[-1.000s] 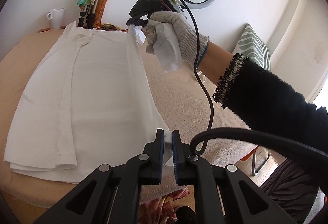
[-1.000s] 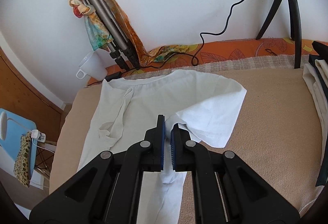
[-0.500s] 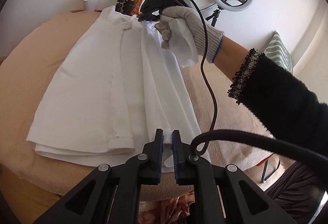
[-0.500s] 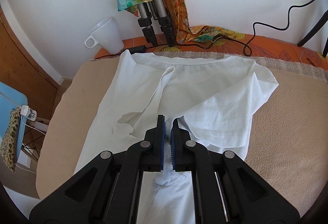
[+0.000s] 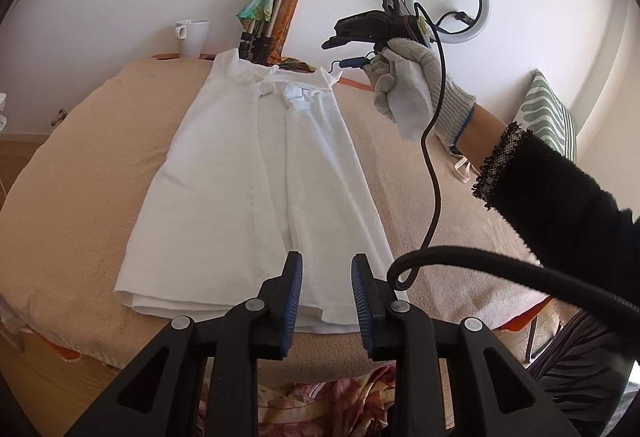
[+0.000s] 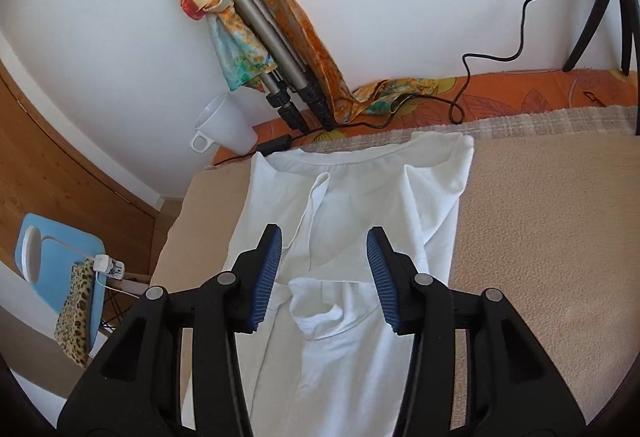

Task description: Fold small clothes

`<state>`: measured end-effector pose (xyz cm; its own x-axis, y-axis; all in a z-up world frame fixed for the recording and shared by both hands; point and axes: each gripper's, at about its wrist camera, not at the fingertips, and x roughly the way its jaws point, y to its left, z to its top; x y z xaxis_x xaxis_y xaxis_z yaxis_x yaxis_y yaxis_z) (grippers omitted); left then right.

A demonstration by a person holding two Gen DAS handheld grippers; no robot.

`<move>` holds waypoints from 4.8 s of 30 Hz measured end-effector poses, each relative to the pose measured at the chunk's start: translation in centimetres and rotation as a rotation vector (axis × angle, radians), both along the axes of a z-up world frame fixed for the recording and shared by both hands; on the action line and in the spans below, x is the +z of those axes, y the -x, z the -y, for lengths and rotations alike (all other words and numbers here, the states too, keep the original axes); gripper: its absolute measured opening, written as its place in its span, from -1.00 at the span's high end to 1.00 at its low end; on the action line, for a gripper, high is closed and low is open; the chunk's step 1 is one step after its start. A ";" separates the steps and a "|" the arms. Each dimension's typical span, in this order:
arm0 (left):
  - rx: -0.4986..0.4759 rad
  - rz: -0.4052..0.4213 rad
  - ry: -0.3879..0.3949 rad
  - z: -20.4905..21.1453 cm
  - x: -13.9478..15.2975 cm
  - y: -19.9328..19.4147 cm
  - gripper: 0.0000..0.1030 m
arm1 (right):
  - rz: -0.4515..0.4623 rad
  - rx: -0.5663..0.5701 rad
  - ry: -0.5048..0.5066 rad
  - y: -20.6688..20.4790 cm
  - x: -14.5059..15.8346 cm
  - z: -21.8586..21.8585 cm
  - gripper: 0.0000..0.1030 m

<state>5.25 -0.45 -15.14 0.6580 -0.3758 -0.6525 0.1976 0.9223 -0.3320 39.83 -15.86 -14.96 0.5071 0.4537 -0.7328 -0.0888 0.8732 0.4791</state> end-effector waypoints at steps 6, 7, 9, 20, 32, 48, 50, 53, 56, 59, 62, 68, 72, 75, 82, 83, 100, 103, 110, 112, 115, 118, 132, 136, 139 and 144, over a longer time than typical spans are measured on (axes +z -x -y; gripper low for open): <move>0.016 0.037 -0.005 -0.5 0.9 -0.2 0.50 | -0.052 -0.152 0.021 -1.5 -1.0 4.9 0.09; 0.014 0.032 -0.005 -0.5 0.8 -0.3 0.50 | -0.054 -0.153 0.025 -1.8 -1.4 5.1 0.09; 0.010 0.017 0.001 -0.4 0.4 -0.8 0.50 | -0.083 -0.131 0.017 -2.4 -2.7 4.9 0.11; 0.021 -0.039 0.052 -1.1 -0.6 -1.9 0.50 | -0.115 0.082 0.226 -3.9 -4.9 -1.1 0.88; 0.036 -0.048 0.084 -1.6 -0.9 -2.6 0.50 | -0.103 0.122 0.179 -8.5 -4.3 -6.0 0.94; 0.053 0.010 0.037 -2.6 0.1 -1.2 0.49 | -0.004 0.083 -0.043 -4.7 1.4 -1.2 0.42; 0.047 0.025 0.017 -2.6 0.6 -0.9 0.46 | 0.016 0.059 -0.050 -3.0 3.3 0.8 0.42; 0.040 0.053 -0.022 -3.0 1.3 -0.2 0.43 | 0.025 0.027 -0.038 0.4 5.5 3.5 0.42; 0.026 0.067 -0.075 -3.7 1.7 0.5 0.43 | 0.026 0.016 -0.027 4.3 7.2 5.5 0.42; -0.031 0.074 -0.184 -4.3 1.9 1.0 0.42 | 0.037 0.012 -0.011 8.6 8.9 7.5 0.42; -0.075 0.061 -0.291 -5.4 1.6 1.4 0.42 | 0.053 0.009 0.000 12.9 10.7 9.0 0.42; -0.063 0.012 -0.327 -9.4 0.7 1.2 0.40 | 0.012 0.024 0.000 22.4 10.6 9.7 0.42; -0.031 -0.077 -0.170 -12.2 -0.3 -0.4 0.31 | -0.095 0.080 -0.023 28.3 6.6 7.8 0.42; -0.012 -0.179 -0.033 -13.6 -2.2 -2.2 0.29 | -0.199 0.110 -0.067 31.5 2.5 6.0 0.42; 0.010 -0.298 0.137 -13.7 -5.1 -4.4 0.30 | -0.331 0.137 -0.140 34.1 -3.7 3.0 0.42; 0.003 -0.303 0.148 -13.5 -5.2 -4.5 0.30 | -0.330 0.141 -0.147 34.2 -3.8 2.8 0.42; -0.005 -0.218 0.145 -13.5 -3.9 -3.8 0.98 | -0.331 0.154 -0.209 33.4 -3.7 1.0 0.88; -0.002 -0.287 0.140 -13.9 -5.7 -4.1 0.98 | -0.276 0.158 -0.194 33.8 -2.3 1.9 0.89; -0.009 -0.231 0.074 -12.9 -4.6 -3.3 0.98 | -0.289 0.158 -0.177 34.1 -3.0 1.9 0.89; 0.002 -0.281 0.086 -13.1 -5.9 -3.8 0.98 | -0.289 0.162 -0.161 33.9 -3.2 1.9 0.89; 0.005 -0.273 0.094 -13.2 -5.6 -3.6 0.98 | -0.316 0.166 -0.134 33.7 -4.3 1.6 0.89; 0.004 -0.256 0.084 -13.1 -5.1 -3.5 0.98 | -0.317 0.154 -0.157 33.8 -4.6 1.9 0.89; 0.008 -0.208 0.163 -12.8 -1.4 -6.2 0.98 | -0.299 0.115 -0.297 32.1 -3.4 2.8 0.89; 0.017 -0.187 0.177 -12.7 -0.5 -8.4 0.98 | -0.271 0.103 -0.308 30.6 -2.4 2.9 0.89; 0.025 -0.181 0.181 -12.6 -0.3 -10.4 0.98 | -0.251 0.090 -0.305 29.1 -1.8 3.1 0.89; 0.052 -0.189 0.193 -12.6 -1.1 -13.9 0.98 | -0.251 0.066 -0.312 25.8 -2.2 3.7 0.89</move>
